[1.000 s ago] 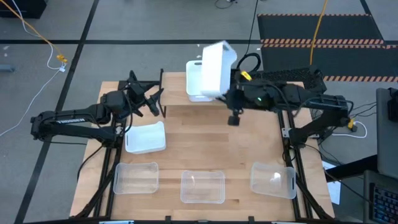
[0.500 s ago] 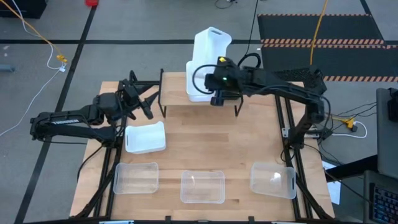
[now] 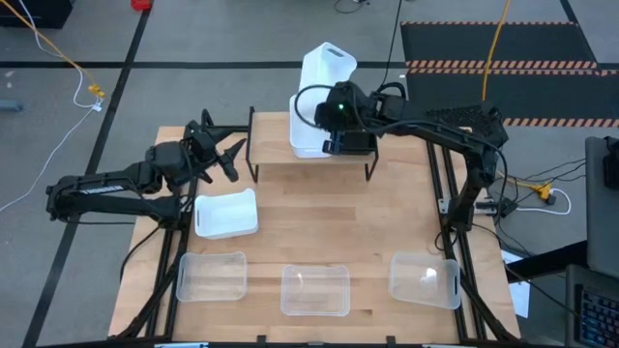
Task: Stack baskets on shelf by color
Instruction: Stack the right white bin on top of the white bin on the shelf
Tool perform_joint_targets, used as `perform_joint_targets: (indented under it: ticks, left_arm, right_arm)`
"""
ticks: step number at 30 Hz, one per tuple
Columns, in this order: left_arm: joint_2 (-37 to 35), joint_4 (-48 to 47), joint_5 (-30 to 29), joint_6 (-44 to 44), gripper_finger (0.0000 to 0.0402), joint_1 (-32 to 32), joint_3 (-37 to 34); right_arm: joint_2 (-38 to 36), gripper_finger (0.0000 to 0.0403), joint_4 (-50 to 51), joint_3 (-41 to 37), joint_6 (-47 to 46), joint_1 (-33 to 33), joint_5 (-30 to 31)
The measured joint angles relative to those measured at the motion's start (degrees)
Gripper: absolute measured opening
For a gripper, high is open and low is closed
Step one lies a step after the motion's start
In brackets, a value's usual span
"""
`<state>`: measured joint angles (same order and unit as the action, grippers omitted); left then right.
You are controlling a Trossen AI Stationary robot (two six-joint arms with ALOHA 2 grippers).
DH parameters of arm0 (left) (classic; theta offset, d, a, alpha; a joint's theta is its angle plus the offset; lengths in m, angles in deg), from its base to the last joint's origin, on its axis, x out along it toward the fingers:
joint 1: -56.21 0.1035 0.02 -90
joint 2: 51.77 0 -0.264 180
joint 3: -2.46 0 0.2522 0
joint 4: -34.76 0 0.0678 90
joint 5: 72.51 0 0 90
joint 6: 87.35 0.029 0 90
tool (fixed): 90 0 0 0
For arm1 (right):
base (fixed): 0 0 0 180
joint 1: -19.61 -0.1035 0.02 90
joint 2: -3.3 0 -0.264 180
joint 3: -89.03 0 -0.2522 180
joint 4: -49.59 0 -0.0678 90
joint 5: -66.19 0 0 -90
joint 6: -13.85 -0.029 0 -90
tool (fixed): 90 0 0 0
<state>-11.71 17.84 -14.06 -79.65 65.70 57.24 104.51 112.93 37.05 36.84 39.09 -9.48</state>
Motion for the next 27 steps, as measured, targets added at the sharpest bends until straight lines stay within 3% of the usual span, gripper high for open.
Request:
perform_joint_targets:
  ticks: [9,27]
  left_arm:
    - [0.04,-0.64,0.00,-0.37,0.0191,-0.01,0.00]
    - [0.04,-0.51,0.00,-0.51,0.0191,-0.01,0.00]
  right_arm:
    - [-0.02,0.0003,0.23,0.00,-4.98,3.07,-11.01]
    - [-0.03,0.0003,2.42,-0.42,-4.15,1.57,-14.93]
